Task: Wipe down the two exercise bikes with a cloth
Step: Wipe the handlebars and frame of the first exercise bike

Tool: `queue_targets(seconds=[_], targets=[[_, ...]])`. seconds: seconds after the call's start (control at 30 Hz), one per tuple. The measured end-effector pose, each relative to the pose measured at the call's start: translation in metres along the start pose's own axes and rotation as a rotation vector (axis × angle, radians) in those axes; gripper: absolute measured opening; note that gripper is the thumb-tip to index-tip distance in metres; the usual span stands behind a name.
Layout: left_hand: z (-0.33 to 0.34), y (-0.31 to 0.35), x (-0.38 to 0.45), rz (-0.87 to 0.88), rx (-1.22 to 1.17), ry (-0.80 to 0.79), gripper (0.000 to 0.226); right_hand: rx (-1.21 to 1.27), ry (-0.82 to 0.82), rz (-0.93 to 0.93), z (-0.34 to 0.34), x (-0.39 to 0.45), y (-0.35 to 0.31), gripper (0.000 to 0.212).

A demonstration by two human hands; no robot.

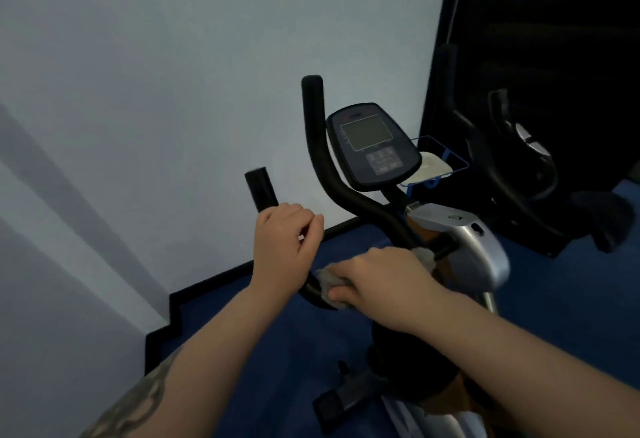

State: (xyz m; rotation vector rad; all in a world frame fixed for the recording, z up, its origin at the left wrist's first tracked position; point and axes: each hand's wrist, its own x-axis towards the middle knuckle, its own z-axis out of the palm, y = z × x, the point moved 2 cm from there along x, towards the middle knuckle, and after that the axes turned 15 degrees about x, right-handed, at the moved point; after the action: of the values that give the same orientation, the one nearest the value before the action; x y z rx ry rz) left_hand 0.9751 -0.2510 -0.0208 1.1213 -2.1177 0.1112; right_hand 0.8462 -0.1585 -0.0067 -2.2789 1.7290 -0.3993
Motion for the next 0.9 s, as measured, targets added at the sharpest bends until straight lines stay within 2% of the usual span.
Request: queue_targets(seconds=[0.1, 0.2, 0.33, 0.4, 0.5, 0.6, 0.63, 0.77, 0.8, 0.9], targets=[[-0.003, -0.007, -0.007, 0.15, -0.003, -0.044, 0.04, 0.075, 0.084, 0.075, 0.008, -0.004, -0.008, 0.027], [-0.01, -0.029, -0.013, 0.431, 0.028, -0.113, 0.035, 0.186, 0.172, 0.2, 0.014, -0.016, -0.018, 0.037], [-0.018, -0.051, 0.001, 0.712, 0.031, -0.222, 0.031, -0.048, 0.306, 0.339, 0.026, -0.004, -0.05, 0.027], [-0.02, -0.06, 0.012, 0.794, 0.035, -0.2, 0.03, -0.107, 0.43, 0.444, 0.035, 0.006, -0.063, 0.031], [-0.021, -0.079, 0.034, 0.851, 0.056, -0.089, 0.031, -0.123, 0.618, 0.497, 0.046, 0.004, -0.069, 0.024], [-0.019, -0.093, 0.046, 0.899, 0.144, 0.015, 0.032, -0.077, 0.687, 0.554, 0.052, -0.003, -0.077, 0.04], [-0.017, -0.095, 0.05, 0.901, 0.148, 0.043, 0.032, -0.069, 0.743, 0.581, 0.054, 0.0, -0.081, 0.04], [-0.01, -0.102, 0.06, 0.892, 0.051, 0.103, 0.034, 0.046, 0.994, 0.65, 0.057, 0.03, -0.096, 0.011], [-0.008, -0.103, 0.06, 0.881, 0.016, 0.107, 0.035, 0.084, 1.033, 0.648, 0.057, 0.034, -0.099, 0.013], [-0.004, -0.108, 0.057, 0.759, -0.097, 0.089, 0.038, 0.213, 1.03, 0.597, 0.067, 0.029, -0.102, 0.041]])
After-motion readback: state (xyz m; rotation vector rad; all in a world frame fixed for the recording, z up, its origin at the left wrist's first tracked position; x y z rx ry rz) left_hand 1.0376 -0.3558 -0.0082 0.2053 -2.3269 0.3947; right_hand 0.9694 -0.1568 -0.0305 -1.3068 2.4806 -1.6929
